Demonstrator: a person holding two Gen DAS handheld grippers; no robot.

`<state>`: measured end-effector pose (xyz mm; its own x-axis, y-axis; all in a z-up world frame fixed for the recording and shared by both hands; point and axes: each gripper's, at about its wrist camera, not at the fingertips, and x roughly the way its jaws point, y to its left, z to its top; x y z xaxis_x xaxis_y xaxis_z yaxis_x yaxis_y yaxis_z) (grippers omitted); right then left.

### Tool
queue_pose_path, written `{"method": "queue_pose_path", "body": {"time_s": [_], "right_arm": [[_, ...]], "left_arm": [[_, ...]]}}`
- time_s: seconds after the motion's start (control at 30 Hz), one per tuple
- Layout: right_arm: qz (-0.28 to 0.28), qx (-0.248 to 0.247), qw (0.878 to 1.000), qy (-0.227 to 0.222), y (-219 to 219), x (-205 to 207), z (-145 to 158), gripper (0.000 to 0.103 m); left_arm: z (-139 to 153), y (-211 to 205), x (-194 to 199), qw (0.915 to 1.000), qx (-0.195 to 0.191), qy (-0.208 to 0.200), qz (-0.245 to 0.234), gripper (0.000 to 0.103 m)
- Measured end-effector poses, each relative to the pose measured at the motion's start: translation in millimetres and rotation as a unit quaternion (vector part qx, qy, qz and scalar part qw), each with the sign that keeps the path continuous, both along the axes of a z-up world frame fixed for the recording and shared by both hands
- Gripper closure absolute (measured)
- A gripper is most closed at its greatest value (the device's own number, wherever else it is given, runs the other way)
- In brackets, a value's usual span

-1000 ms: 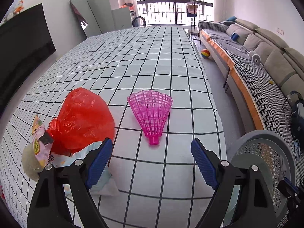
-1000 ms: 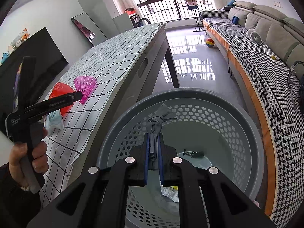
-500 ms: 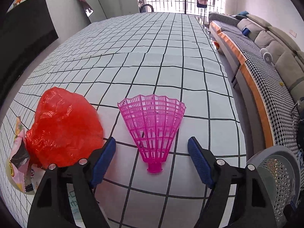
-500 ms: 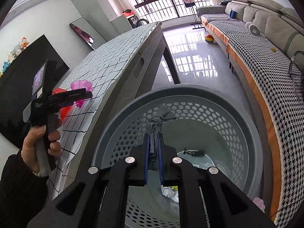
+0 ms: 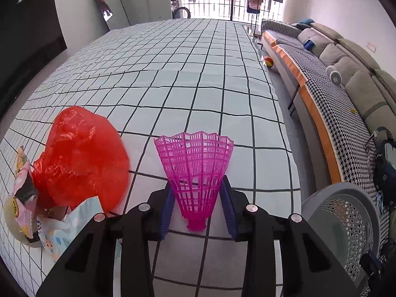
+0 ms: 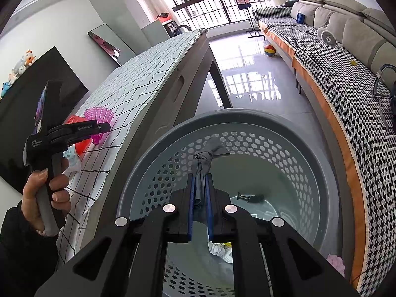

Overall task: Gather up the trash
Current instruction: 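Carry the shuttlecock over the wastebasket with the left tool and open both tools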

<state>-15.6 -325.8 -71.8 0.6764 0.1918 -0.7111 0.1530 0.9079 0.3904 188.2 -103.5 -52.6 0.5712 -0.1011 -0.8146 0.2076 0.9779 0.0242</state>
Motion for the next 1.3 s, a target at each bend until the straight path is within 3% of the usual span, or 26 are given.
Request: {"method": "queue_pose_path", "body": {"time_s": [0.53,0.83,1.0,1.3], "right_arm": [[0.003,-0.035,0.999,0.006,23.7,-17.0,13.0,0.095],[-0.008,-0.062,0.998,0.010,28.2,-39.3,23.0,0.095],[-0.016,-0.070,0.997,0.015,19.2,-54.8,23.1,0.095],[-0.021,-0.070,0.997,0.030,7.0,-61.7,13.5,0.094]], "left_arm": [[26.6,3.9,-112.5,0.9957,-0.025,-0.055,-0.070,0.069],[35.9,-12.0,-165.9,0.9897,-0.060,-0.060,-0.116,0.069],[35.9,-25.3,-181.8,0.9854,-0.079,-0.055,-0.140,0.069],[22.1,-55.0,-188.3,0.9835,-0.067,-0.035,-0.164,0.069]]}}
